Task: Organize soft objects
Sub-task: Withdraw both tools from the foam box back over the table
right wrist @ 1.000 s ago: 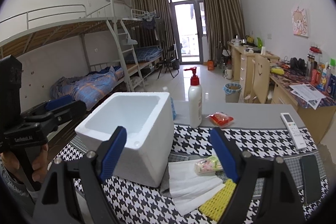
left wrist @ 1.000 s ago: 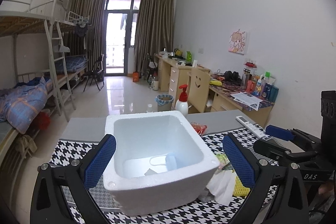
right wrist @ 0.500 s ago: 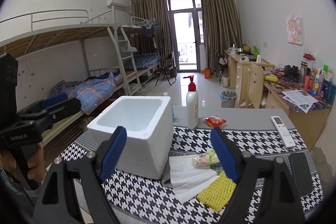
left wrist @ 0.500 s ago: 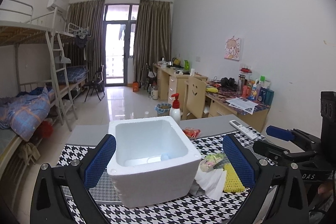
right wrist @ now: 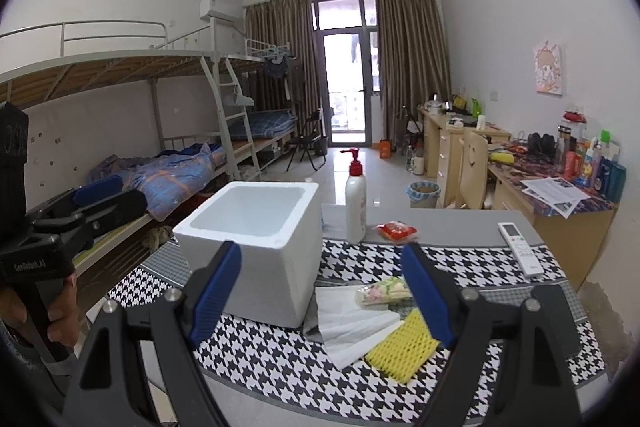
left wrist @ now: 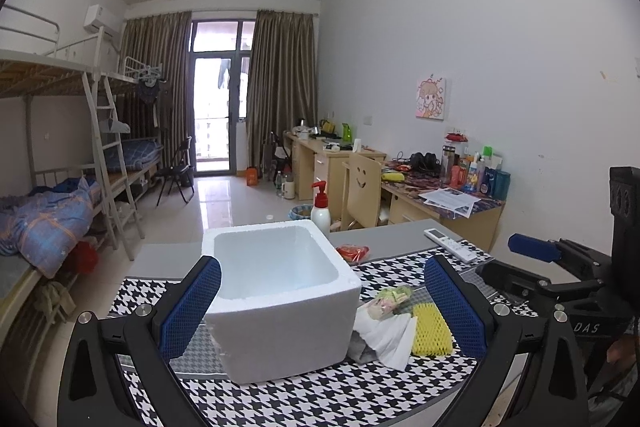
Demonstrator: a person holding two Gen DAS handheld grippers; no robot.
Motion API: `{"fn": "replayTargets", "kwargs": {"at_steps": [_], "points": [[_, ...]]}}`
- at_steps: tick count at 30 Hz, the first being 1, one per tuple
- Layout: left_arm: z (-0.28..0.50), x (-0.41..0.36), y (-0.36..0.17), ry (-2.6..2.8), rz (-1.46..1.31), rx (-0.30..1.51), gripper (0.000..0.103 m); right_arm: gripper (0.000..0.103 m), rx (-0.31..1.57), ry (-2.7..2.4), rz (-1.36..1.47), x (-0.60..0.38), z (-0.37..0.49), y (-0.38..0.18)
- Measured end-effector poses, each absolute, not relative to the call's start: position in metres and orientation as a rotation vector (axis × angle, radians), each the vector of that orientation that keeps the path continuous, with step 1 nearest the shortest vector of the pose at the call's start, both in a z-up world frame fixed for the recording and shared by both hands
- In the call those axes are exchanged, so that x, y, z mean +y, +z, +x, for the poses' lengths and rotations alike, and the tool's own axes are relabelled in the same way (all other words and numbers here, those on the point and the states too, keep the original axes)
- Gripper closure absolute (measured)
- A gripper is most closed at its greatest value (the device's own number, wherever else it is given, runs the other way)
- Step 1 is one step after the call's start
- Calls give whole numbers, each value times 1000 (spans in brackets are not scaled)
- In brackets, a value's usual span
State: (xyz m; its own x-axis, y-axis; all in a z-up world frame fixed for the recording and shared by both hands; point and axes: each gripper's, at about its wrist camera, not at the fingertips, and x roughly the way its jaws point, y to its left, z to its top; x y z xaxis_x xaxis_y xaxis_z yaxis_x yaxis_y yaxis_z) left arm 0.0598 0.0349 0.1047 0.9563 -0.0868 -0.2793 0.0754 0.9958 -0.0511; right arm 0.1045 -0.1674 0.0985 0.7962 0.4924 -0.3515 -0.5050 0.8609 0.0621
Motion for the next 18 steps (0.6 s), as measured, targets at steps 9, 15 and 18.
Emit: {"fn": "replayTargets", "kwargs": {"at_steps": [9,15,18], "points": [[52,31,92,-100,-48,273,1,18,377,508,-41,-175,102,86],[47,23,82,-98,-36,250,1,18,373,496,-48,-176,97,75],[44,20,74,-99,-34,248,1,18,379,488,-57,-176,96,69]]}}
